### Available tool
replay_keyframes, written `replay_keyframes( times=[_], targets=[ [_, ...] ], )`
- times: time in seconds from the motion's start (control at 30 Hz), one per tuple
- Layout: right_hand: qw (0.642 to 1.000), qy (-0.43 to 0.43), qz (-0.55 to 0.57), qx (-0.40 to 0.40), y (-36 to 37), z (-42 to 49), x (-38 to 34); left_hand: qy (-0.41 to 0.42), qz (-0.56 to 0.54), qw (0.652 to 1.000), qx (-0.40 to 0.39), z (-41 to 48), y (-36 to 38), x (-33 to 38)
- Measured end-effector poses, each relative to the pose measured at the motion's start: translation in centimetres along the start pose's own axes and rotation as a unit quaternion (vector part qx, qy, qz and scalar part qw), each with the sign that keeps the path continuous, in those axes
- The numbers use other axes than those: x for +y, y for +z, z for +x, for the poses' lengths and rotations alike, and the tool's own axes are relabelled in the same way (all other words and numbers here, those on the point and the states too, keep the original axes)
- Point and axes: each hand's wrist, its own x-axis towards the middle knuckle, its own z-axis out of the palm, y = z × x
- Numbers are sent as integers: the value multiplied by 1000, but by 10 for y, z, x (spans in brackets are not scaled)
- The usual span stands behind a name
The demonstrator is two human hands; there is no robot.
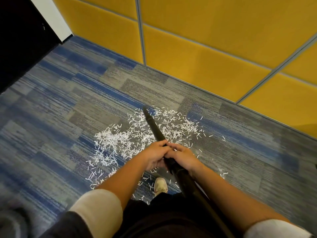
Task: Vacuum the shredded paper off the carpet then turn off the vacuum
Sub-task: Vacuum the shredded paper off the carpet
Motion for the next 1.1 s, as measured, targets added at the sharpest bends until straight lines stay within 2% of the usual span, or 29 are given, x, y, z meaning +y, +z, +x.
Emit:
replay_keyframes(
  times=[0.1,0.2,0.33,0.63,0.93,1.1],
  targets=[
    [1000,-5,-20,4,5,3,0,-9,-11,1000,27,0,-4,-2],
    [999,-4,-46,8,7,6,1,-69,-1,996,59,5,-2,-1],
    [999,-3,-48,18,4,8,4,-164,-55,985,-9,11,6,4],
    [999,4,-12,42,-6,6,5,-134,-62,989,8,18,17,7],
    [998,6,2,68,-21,4,6,-117,-17,992,-35,24,32,14],
    [998,8,-7,70,-18,6,9,-116,-15,993,-31,25,29,11]
  ],
)
